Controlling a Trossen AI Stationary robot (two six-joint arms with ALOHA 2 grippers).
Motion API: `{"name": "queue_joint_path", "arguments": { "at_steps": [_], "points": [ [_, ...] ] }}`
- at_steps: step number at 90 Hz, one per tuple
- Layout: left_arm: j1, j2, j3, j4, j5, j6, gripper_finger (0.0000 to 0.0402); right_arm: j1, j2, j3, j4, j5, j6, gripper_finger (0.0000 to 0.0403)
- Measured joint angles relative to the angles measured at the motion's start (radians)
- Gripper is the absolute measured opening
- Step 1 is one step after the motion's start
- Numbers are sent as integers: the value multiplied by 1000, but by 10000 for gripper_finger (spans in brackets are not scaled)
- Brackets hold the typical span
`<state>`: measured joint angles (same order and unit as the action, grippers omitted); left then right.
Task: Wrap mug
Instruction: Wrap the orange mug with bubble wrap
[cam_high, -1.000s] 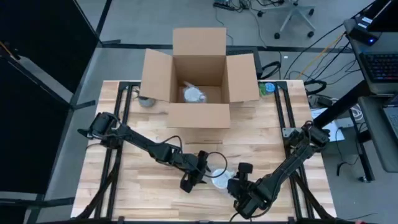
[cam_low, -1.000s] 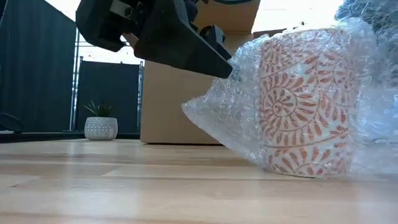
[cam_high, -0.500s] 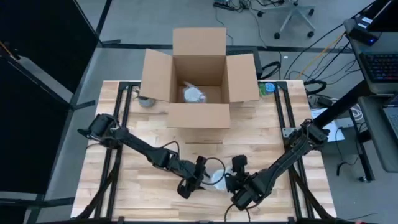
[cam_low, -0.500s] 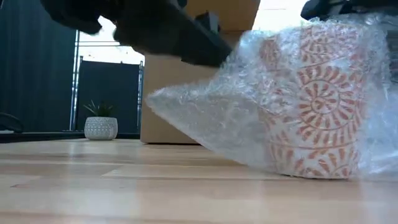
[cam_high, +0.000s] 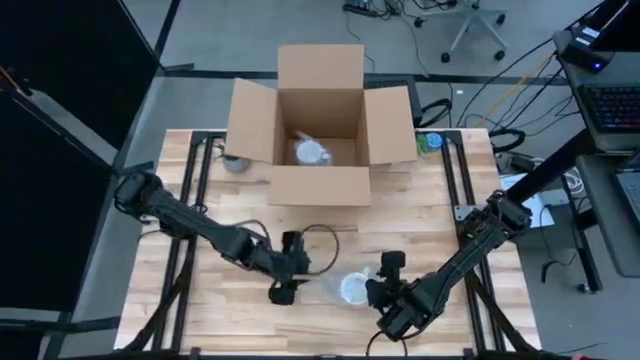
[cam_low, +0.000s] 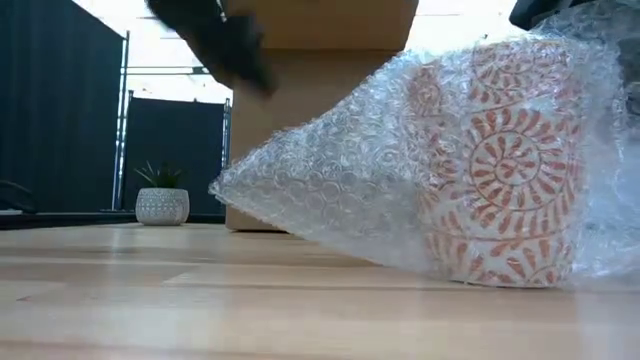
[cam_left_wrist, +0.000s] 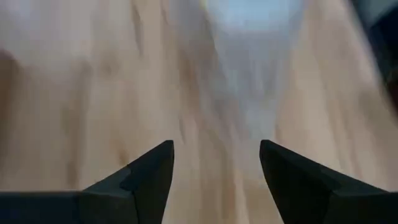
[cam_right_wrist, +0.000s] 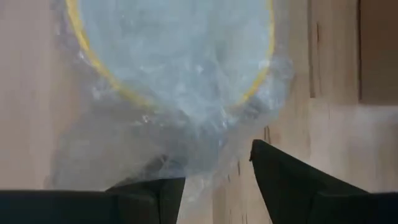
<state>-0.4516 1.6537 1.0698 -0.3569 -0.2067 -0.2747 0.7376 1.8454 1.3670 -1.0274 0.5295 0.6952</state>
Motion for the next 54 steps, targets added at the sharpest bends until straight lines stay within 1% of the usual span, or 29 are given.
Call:
{"name": "queue_joint_path", "arguments": {
  "at_steps": [10, 16, 22, 35, 43, 49, 54],
  "points": [
    [-21, 48, -83, 122, 8, -36, 226, -3, 0, 0, 8, 2, 0, 167],
    [-22, 75, -105, 232, 16, -50, 226, -3, 0, 0, 8, 0, 0, 167],
    [-22, 104, -114, 305, 19, -50, 226, -3, 0, 0, 8, 1, 0, 167],
    [-16, 133, -98, 455, 23, 42, 220, -4, 0, 0, 18, 23, -1, 167],
    [-6, 133, -73, 456, 23, 79, 188, -9, 0, 0, 35, 22, -9, 167],
    [0, 134, -56, 451, 23, 101, 145, -10, 0, 0, 40, 21, -8, 167],
    [2, 134, -45, 453, 23, 114, 101, -10, 0, 0, 54, 22, -8, 167]
  ]
}}
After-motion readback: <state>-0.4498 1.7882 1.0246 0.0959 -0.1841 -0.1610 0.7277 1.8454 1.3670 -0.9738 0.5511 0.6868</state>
